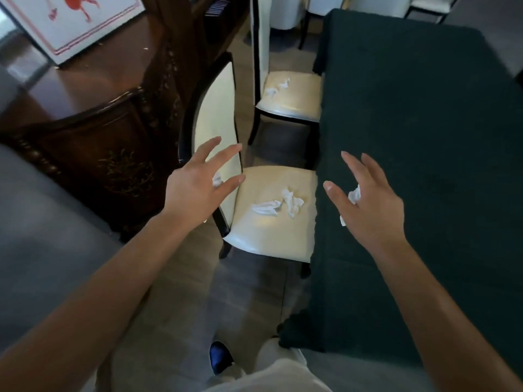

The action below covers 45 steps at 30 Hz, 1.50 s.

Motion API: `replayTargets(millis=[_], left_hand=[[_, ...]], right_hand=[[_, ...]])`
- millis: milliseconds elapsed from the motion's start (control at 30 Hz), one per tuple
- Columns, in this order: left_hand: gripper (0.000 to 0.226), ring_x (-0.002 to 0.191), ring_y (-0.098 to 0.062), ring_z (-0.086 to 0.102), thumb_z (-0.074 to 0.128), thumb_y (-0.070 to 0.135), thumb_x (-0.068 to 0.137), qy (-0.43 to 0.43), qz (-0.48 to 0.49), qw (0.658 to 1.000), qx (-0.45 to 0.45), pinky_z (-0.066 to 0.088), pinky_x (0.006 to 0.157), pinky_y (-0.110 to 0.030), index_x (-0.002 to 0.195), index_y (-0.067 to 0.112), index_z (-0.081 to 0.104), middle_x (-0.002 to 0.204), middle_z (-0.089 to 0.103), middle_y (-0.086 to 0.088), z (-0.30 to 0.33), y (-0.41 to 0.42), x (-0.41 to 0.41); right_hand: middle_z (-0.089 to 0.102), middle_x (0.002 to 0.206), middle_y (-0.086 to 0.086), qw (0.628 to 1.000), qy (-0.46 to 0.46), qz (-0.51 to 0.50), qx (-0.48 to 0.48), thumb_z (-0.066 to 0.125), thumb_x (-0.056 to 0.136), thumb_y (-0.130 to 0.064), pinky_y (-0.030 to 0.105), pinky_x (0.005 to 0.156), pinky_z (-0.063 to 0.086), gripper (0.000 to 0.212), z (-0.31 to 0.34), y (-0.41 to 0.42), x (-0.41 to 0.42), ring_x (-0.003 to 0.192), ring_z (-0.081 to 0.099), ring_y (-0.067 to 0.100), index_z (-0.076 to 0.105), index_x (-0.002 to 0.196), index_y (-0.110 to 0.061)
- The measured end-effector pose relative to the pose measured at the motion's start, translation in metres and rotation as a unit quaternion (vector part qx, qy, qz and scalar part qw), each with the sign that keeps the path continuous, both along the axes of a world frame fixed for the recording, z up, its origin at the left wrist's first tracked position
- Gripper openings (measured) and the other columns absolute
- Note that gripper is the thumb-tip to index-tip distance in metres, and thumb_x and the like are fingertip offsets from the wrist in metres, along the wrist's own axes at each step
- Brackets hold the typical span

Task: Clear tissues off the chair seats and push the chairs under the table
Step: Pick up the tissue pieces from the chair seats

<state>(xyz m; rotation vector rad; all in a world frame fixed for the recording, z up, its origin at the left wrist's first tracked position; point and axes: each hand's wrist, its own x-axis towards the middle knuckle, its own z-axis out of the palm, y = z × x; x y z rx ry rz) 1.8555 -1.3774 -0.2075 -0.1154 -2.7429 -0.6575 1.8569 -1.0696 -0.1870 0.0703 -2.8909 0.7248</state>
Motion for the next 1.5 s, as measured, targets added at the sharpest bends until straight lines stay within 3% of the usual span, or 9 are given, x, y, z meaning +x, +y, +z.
replayTargets(millis=[300, 567, 767, 1067, 1267, 1367, 1500], left_hand=[[0.061, 0.115, -0.016, 0.064, 0.058, 0.062, 0.094, -0.028, -0.091, 0.995, 0.033, 0.046, 0.084, -0.029, 0.150, 0.049, 0.039, 0.162, 0.034, 0.013, 0.005, 0.045, -0.049], [0.066, 0.110, -0.019, 0.067, 0.054, 0.065, 0.095, -0.056, -0.068, 0.996, -0.033, 0.045, 0.074, -0.026, 0.154, 0.049, 0.029, 0.166, 0.025, 0.009, -0.006, 0.046, -0.114], [0.068, 0.091, -0.011, 0.066, 0.055, 0.063, 0.095, -0.073, -0.056, 0.996, -0.003, 0.041, 0.064, -0.023, 0.155, 0.049, 0.026, 0.168, 0.017, 0.009, -0.031, 0.059, -0.162], [0.067, 0.080, -0.006, 0.058, 0.056, 0.065, 0.093, -0.146, -0.047, 0.987, 0.055, 0.038, 0.068, -0.022, 0.153, 0.049, 0.032, 0.167, 0.018, 0.011, -0.093, 0.049, -0.225], [0.069, 0.086, -0.009, 0.063, 0.059, 0.063, 0.092, -0.195, -0.032, 0.978, 0.070, 0.044, 0.071, -0.024, 0.154, 0.045, 0.034, 0.167, 0.021, 0.008, -0.133, 0.049, -0.245], [0.072, 0.109, -0.013, 0.066, 0.060, 0.064, 0.092, -0.265, -0.031, 0.962, 0.062, 0.042, 0.077, -0.024, 0.155, 0.046, 0.029, 0.169, 0.012, 0.007, -0.162, 0.054, -0.257], [0.072, 0.122, -0.012, 0.061, 0.062, 0.061, 0.091, -0.320, 0.007, 0.944, 0.081, 0.040, 0.085, -0.026, 0.154, 0.048, 0.030, 0.170, 0.007, 0.010, -0.190, 0.069, -0.277]], right_hand=[[0.025, 0.167, -0.006, 0.998, -0.015, -0.068, 0.007, 0.048, 0.097, -0.062, 0.030, 0.079, 0.039, 0.062, -0.006, 0.007, -0.016, 0.121, 0.060, 0.013, 0.033, 0.155, -0.044], [0.024, 0.167, -0.005, 0.998, -0.036, -0.049, -0.009, 0.047, 0.098, -0.063, 0.029, 0.078, 0.040, 0.063, -0.028, 0.000, -0.094, 0.120, 0.062, 0.016, 0.031, 0.156, -0.043], [0.017, 0.169, -0.007, 0.997, -0.069, -0.044, 0.002, 0.044, 0.097, -0.065, 0.028, 0.075, 0.040, 0.065, -0.038, -0.006, -0.144, 0.124, 0.061, 0.015, 0.026, 0.156, -0.045], [0.019, 0.169, -0.007, 0.990, -0.109, -0.086, 0.016, 0.045, 0.097, -0.066, 0.028, 0.072, 0.042, 0.064, -0.074, -0.021, -0.204, 0.114, 0.065, 0.016, 0.026, 0.156, -0.047], [0.021, 0.168, -0.006, 0.984, -0.152, -0.096, 0.000, 0.045, 0.097, -0.067, 0.031, 0.076, 0.044, 0.064, -0.120, -0.031, -0.240, 0.108, 0.067, 0.023, 0.026, 0.155, -0.048], [0.026, 0.167, -0.002, 0.977, -0.192, -0.096, 0.004, 0.046, 0.098, -0.065, 0.033, 0.079, 0.043, 0.064, -0.149, -0.028, -0.263, 0.112, 0.067, 0.025, 0.026, 0.156, -0.045], [0.027, 0.166, -0.001, 0.973, -0.215, -0.080, -0.017, 0.047, 0.098, -0.065, 0.036, 0.086, 0.048, 0.065, -0.174, -0.018, -0.301, 0.118, 0.064, 0.026, 0.028, 0.156, -0.044]])
